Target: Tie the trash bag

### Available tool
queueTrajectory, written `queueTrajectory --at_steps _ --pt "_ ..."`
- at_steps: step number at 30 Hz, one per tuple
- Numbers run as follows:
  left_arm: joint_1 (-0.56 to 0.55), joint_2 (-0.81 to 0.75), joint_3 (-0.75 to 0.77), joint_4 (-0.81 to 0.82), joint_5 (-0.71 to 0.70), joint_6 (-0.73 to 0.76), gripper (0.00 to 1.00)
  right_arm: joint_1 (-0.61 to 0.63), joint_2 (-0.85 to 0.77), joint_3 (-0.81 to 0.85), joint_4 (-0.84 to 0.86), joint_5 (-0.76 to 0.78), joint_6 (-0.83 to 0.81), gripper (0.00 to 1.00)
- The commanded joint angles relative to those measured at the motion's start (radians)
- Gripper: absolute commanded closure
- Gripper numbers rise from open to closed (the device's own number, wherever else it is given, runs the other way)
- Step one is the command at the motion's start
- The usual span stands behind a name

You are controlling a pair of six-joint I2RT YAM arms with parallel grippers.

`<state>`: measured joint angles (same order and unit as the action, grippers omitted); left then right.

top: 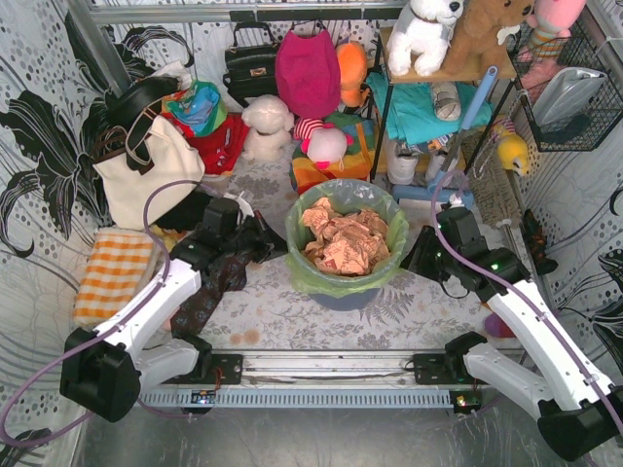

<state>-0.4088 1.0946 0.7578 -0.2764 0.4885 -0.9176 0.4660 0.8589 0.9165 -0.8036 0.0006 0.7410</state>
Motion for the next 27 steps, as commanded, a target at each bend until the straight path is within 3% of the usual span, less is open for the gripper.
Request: queueTrajectory --at_steps 1,10,19,27 --pt "0.004 0.007 0.031 0.023 -0.004 0.013 1.0 -0.004 -0.024 -0.041 0.009 0.043 -0.011 0.64" --pt "0.004 0.028 0.039 0.012 -0.001 0.019 1.0 -0.004 -0.067 0.074 -0.127 0.12 -0.04 0.69" --pt "0.004 0.041 0.062 -0.005 -0.003 0.029 1.0 -0.006 -0.045 0.014 0.056 0.005 0.002 0.51" --pt "0.004 0.043 0.075 -0.017 -0.006 0.033 1.0 -0.056 0.005 -0.041 0.193 -0.05 -0.011 0.48"
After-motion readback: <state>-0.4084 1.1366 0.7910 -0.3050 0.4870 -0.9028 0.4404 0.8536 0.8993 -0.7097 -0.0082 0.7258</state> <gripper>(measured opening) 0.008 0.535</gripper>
